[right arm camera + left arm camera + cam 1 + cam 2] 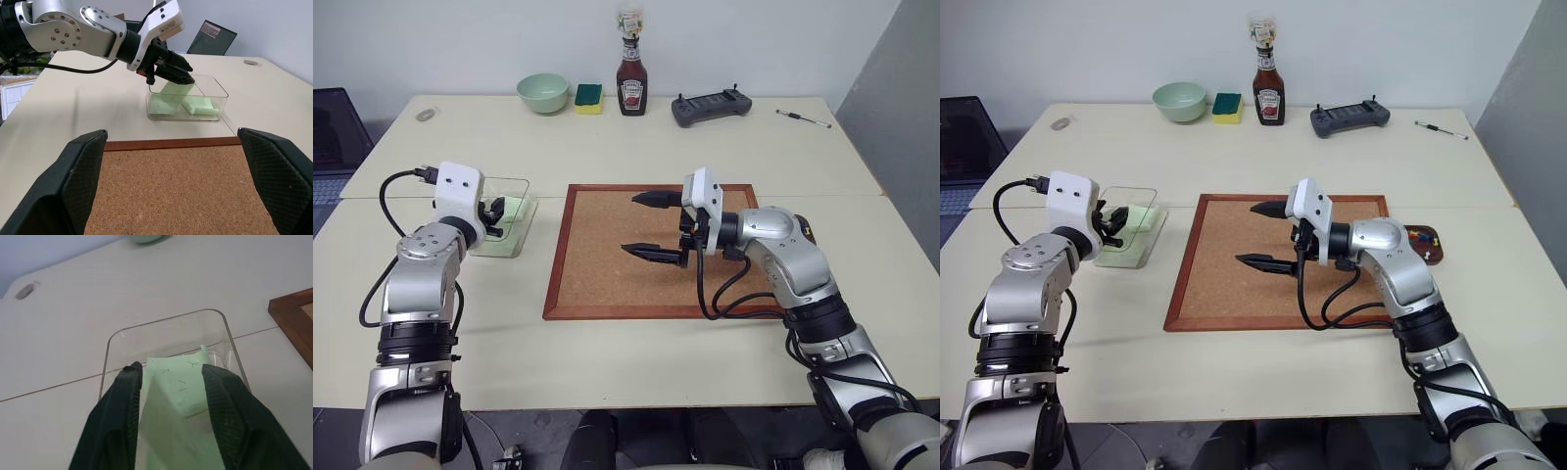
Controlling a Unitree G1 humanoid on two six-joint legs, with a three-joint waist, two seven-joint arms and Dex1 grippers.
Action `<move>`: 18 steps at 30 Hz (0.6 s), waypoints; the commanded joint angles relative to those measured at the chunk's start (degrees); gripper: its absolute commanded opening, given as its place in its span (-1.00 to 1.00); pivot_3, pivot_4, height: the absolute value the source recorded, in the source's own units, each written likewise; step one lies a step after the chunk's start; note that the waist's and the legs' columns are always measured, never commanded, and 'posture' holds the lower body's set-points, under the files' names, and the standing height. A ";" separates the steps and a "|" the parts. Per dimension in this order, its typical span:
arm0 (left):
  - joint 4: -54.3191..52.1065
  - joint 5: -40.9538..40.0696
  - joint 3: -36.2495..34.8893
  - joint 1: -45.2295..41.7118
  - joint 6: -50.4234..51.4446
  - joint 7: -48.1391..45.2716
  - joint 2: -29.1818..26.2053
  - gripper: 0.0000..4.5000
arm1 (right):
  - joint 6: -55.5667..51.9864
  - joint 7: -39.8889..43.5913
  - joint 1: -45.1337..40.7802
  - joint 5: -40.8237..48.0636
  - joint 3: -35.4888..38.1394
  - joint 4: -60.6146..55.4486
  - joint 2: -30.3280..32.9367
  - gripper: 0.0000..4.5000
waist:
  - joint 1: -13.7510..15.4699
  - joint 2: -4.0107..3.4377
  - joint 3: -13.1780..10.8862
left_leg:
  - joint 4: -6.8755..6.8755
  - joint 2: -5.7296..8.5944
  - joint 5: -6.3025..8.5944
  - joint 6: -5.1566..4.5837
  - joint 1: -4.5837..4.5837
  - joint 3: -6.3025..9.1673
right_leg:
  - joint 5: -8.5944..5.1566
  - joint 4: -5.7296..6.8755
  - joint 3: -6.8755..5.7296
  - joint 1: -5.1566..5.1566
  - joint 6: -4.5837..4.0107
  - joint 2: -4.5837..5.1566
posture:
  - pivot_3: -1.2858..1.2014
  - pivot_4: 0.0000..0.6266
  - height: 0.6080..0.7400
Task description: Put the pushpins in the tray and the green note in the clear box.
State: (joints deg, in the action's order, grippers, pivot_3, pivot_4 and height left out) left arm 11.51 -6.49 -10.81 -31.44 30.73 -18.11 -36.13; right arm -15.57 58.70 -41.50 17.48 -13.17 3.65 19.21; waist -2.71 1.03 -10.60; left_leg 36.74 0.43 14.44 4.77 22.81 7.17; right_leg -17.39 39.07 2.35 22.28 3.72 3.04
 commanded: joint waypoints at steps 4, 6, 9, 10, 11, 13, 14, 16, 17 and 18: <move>-3.90 0.34 -1.54 -1.23 -0.46 1.53 -0.21 0.58 | 0.12 0.00 -0.14 0.75 1.09 -2.62 0.07 1.00 | -0.30 0.00 0.00 | 0.00 0.00 0.00 0.00 0.00 0.00 | 0.00 0.01 0.00 0.00 0.00 0.00 | 0.03 -0.52 1.00; -5.50 0.80 -1.52 -1.75 -2.62 2.25 0.03 0.75 | 0.12 -0.29 0.15 0.72 1.37 -3.04 0.33 1.00 | -0.33 0.00 0.00 | 0.01 0.00 0.00 0.00 0.00 0.01 | 0.00 0.01 0.00 0.00 0.00 0.00 | 0.03 -0.52 1.00; -9.62 -1.04 -1.27 -2.21 -4.50 1.06 1.34 0.90 | 0.64 -1.73 1.24 0.00 2.06 -4.37 0.96 1.00 | -0.29 0.00 0.00 | 0.03 0.00 -0.01 0.01 0.03 0.02 | 0.00 0.01 -0.01 0.00 0.00 0.00 | 0.03 -0.52 1.00; -11.28 -2.53 -1.39 -2.24 -4.01 0.29 2.18 0.90 | 0.76 -2.44 1.83 -0.25 2.36 -5.01 1.21 1.00 | -0.15 0.00 0.00 | 0.03 0.00 -0.01 0.01 0.03 0.02 | 0.00 0.00 -0.01 0.00 0.00 0.00 | 0.03 -0.52 1.00; -13.13 -4.03 -1.24 -2.00 -3.52 -0.83 3.13 0.90 | 0.88 -3.37 2.75 -0.52 2.83 -5.85 1.52 1.00 | -0.03 0.00 0.00 | 0.04 0.01 -0.01 0.01 0.03 0.03 | 0.00 0.01 -0.01 -0.02 0.00 0.02 | 0.03 -0.52 1.00; -16.92 -5.98 0.34 -0.65 -4.69 -3.43 5.09 0.90 | 0.96 -5.58 5.24 -1.02 4.12 -7.54 2.19 1.00 | 0.12 0.01 0.00 | 0.08 0.02 -0.01 0.01 0.07 0.02 | 0.00 0.00 -0.01 -0.02 0.00 0.03 | 0.03 -0.52 1.00; -18.74 -6.76 1.08 0.32 -5.39 -4.82 5.83 0.90 | 0.97 -6.51 6.39 -0.87 4.80 -8.21 2.32 1.00 | 0.11 0.01 0.00 | 0.09 0.02 -0.01 0.02 0.07 0.01 | 0.00 0.00 0.00 -0.03 0.00 0.04 | 0.03 -0.52 1.00; -23.01 -7.00 3.33 3.09 -5.73 -6.34 6.81 0.90 | 2.88 -9.03 9.49 -2.18 6.02 -9.42 2.93 1.00 | 0.10 0.00 0.00 | 0.09 0.02 -0.01 0.02 0.06 -0.03 | 0.00 0.00 0.03 -0.02 0.00 0.04 | 0.03 -0.52 1.00; -24.66 -6.96 4.35 4.37 -5.24 -6.54 7.27 0.90 | 3.37 -9.92 11.11 -2.57 6.51 -10.22 3.39 1.00 | 0.10 0.00 0.00 | 0.10 0.01 -0.01 0.01 0.06 -0.04 | 0.00 0.00 0.04 -0.03 0.00 0.04 | 0.03 -0.52 1.00; -26.09 -7.11 5.29 5.77 -4.63 -6.69 7.78 0.90 | 2.96 -10.79 13.01 -2.63 7.11 -11.48 3.96 1.00 | 0.11 0.00 0.00 | 0.07 0.01 -0.01 0.01 0.05 -0.06 | 0.00 -0.02 0.05 -0.02 0.00 0.03 | 0.03 -0.52 1.00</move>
State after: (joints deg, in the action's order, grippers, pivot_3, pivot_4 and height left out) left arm -10.37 -13.09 -6.60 -26.90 26.14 -24.08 -28.60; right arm -14.00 49.68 -29.94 15.16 -8.20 -4.11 22.38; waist -2.60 1.03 -10.59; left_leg 36.82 0.44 14.44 4.78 22.87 7.11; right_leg -17.38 39.06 2.40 22.25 3.72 3.08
